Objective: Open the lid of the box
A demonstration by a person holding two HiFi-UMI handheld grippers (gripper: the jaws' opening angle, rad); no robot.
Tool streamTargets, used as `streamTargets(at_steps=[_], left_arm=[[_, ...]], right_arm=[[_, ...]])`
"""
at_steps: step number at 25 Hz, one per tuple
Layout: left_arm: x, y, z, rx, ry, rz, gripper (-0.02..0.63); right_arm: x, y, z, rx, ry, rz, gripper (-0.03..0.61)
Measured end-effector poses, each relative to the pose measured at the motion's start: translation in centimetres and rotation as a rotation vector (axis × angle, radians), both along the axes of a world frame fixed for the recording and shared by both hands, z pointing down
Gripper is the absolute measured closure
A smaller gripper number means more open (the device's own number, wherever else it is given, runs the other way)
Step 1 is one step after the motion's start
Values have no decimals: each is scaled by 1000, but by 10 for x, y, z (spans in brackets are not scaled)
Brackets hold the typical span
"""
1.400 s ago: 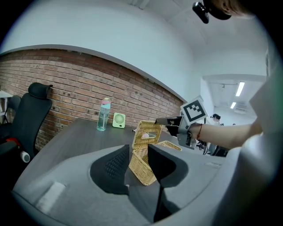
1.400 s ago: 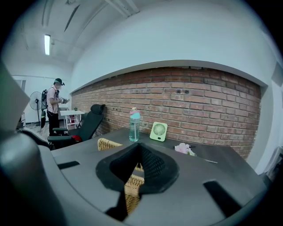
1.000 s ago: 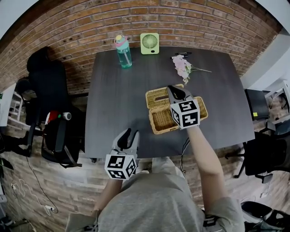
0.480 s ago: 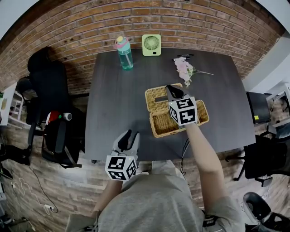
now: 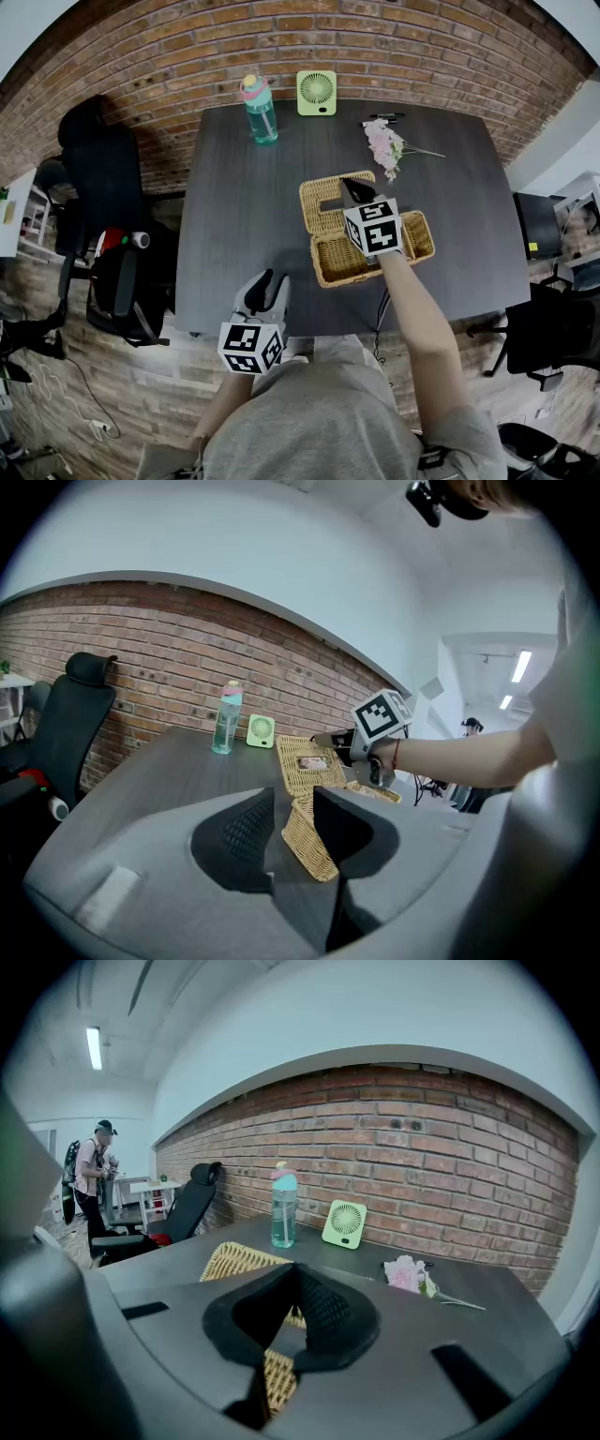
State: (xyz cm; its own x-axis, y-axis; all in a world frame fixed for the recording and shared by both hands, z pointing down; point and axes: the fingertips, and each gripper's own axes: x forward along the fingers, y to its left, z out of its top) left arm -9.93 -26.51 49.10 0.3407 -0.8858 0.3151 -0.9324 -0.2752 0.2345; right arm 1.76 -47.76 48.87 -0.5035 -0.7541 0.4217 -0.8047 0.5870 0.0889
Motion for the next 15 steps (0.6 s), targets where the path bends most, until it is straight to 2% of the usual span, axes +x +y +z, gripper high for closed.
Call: streamTargets(at_steps=[15], left_arm=[[0, -10, 4, -5, 1, -31, 485]], right_arm=[[-2, -17, 43, -93, 51, 0, 561]])
